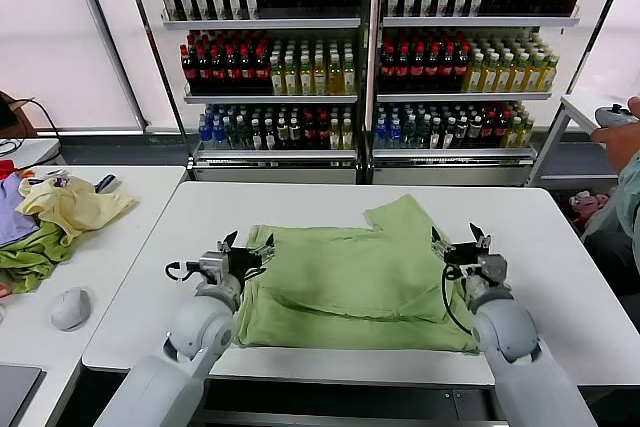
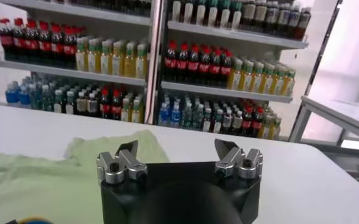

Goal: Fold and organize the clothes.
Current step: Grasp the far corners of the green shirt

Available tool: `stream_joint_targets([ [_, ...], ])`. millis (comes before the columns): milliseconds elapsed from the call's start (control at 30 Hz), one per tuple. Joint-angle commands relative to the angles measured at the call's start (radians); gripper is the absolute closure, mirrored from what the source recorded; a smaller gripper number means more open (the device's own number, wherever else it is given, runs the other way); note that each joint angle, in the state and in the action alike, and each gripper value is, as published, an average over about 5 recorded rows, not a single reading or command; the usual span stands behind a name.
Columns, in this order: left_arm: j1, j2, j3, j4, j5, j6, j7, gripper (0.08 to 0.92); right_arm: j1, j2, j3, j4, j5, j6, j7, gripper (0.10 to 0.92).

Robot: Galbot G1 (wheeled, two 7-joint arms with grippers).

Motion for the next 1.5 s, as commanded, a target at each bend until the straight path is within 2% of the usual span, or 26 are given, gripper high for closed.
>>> stream_joint_targets([
  [33, -0.252, -0.063, 0.122, 0.347, -0.015, 0.016, -0.010, 0.177, 0.366, 0.058, -0.127, -0.447, -0.009, -0.016, -0.022, 0.203],
  [333, -0.257, -0.065, 0.119, 0.422, -0.005, 0.031, -0.035, 0.177, 0.476, 0.137, -0.151, -0.656, -0.043, -0.003, -0.064, 0.203],
  [733, -0.237, -0.060, 0.111, 0.408, -0.108, 0.031, -0.021, 0.177, 0.551, 0.215, -0.144, -0.817, -0.063, 0.005, -0.144, 0.203],
  [833, -0.223, -0.055, 0.111, 0.391, -0.109, 0.029, -0.018, 0.199, 0.548, 0.219, -0.142, -0.837, -0.058, 0.003, -0.153, 0.227],
  [1267, -0.201, -0.042, 0.112, 0.373, -0.145, 0.028, -0.002, 0.562, 0.514, 0.207, -0.142, -0.809, -0.004, -0.049, -0.157, 0.585],
  [1500, -0.188, -0.033, 0.102, 0.354, -0.155, 0.000, 0.003, 0.761, 0.465, 0.180, -0.148, -0.697, 0.011, -0.025, -0.152, 0.793],
])
